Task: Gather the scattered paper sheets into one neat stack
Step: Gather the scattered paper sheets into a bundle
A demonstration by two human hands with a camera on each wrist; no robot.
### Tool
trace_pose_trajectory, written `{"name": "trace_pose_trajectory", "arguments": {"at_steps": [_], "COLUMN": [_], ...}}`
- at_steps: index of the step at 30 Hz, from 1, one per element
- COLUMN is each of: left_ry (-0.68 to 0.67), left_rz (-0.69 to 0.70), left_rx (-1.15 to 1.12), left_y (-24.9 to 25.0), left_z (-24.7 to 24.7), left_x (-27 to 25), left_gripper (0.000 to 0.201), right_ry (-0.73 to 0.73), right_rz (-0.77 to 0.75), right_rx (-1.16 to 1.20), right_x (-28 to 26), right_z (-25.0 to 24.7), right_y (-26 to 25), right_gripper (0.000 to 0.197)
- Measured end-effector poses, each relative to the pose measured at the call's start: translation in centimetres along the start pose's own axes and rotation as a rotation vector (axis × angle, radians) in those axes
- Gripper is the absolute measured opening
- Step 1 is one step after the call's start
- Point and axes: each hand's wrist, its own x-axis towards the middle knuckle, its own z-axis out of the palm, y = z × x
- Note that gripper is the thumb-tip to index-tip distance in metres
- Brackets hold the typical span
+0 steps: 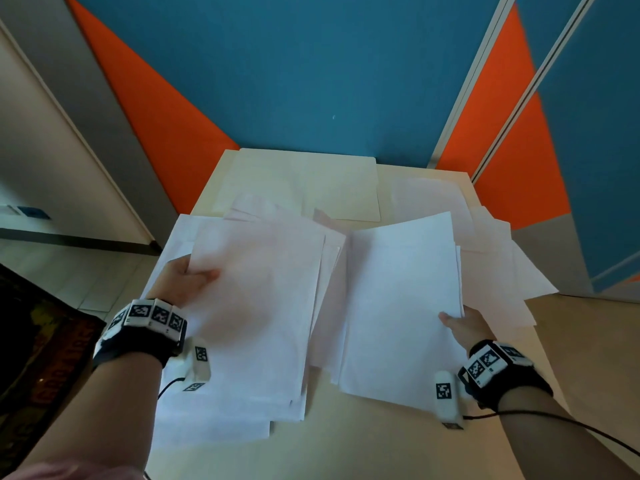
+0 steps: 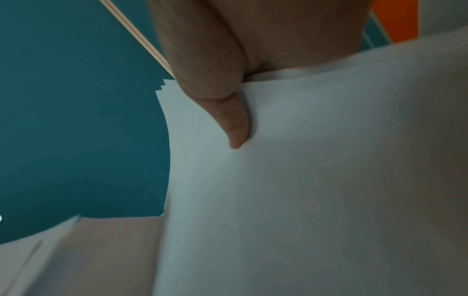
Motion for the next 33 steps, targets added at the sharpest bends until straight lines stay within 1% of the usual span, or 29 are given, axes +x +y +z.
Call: {"name": "trace_pose_trajectory", "arguments": {"at_steps": [1, 2, 3, 4, 5, 8, 10, 12, 17, 21, 23, 25, 26, 29, 31, 33], "left_ry": [0.007, 0.01, 0.013, 0.023, 0.034, 0.039, 0.012, -0.037, -0.175, -0.277, -0.305, -0.305, -0.302, -0.321, -0.336, -0.312], "left_rz": [0.011, 0.027, 0.051, 0.078, 0.096, 0.099, 0.091, 0.085, 0.018, -0.005, 0.005, 0.021, 0.024, 0.017, 0.02, 0.004], "left_rx": [0.002, 0.002, -0.009, -0.024, -0.055, -0.243, -0.391, -0.474, -0.499, -0.476, -0.485, -0.502, -0.513, -0.518, -0.502, -0.492], "left_y": [0.1, 0.3, 0.5, 0.8, 1.1, 1.5, 1.5, 1.6, 2.2, 3.2, 4.0, 4.9, 5.2, 5.7, 5.6, 5.3], "left_z": [-0.3, -0.5, -0.8, -0.9, -1.1, -1.9, -2.3, -2.1, 0.9, 3.4, 4.2, 5.0, 5.5, 7.0, 8.1, 9.2], "left_x": [0.1, 0.1, 0.1, 0.0, -0.1, 0.1, 0.5, 1.0, 1.3, 0.9, 0.8, 0.5, 0.4, -0.3, -0.6, -0.8], "left_gripper": [0.018, 0.007, 0.006, 0.014, 0.017, 0.013, 0.01, 0.011, 0.011, 0.01, 0.01, 0.01, 0.014, 0.035, 0.047, 0.055], "right_ry": [0.001, 0.003, 0.002, -0.004, -0.011, -0.028, -0.03, -0.037, -0.105, -0.154, -0.199, -0.269, -0.295, -0.334, -0.337, -0.347], "right_rz": [-0.009, -0.016, -0.019, -0.018, -0.019, -0.029, -0.04, -0.048, -0.074, -0.134, -0.141, -0.128, -0.129, -0.118, -0.074, -0.016], "right_rx": [-0.008, -0.012, -0.013, -0.013, -0.01, 0.008, 0.023, 0.059, 0.219, 0.288, 0.347, 0.421, 0.439, 0.454, 0.497, 0.568], "right_x": [-0.1, -0.2, -0.3, -0.4, -0.4, -0.7, -0.9, -1.2, -2.1, -3.3, -4.1, -4.9, -5.3, -5.9, -6.1, -6.6], "right_z": [0.0, 0.1, 0.1, 0.2, 0.3, 0.7, 1.0, 1.3, 1.9, 1.9, 1.7, 1.7, 1.8, 2.4, 2.7, 2.8], "right_y": [-0.1, -0.3, -0.4, -0.5, -0.6, -1.1, -1.5, -2.0, -3.8, -5.6, -6.2, -6.8, -6.9, -7.3, -7.4, -7.7], "right_gripper": [0.03, 0.03, 0.031, 0.031, 0.032, 0.032, 0.032, 0.032, 0.032, 0.03, 0.024, 0.02, 0.021, 0.034, 0.036, 0.041]}}
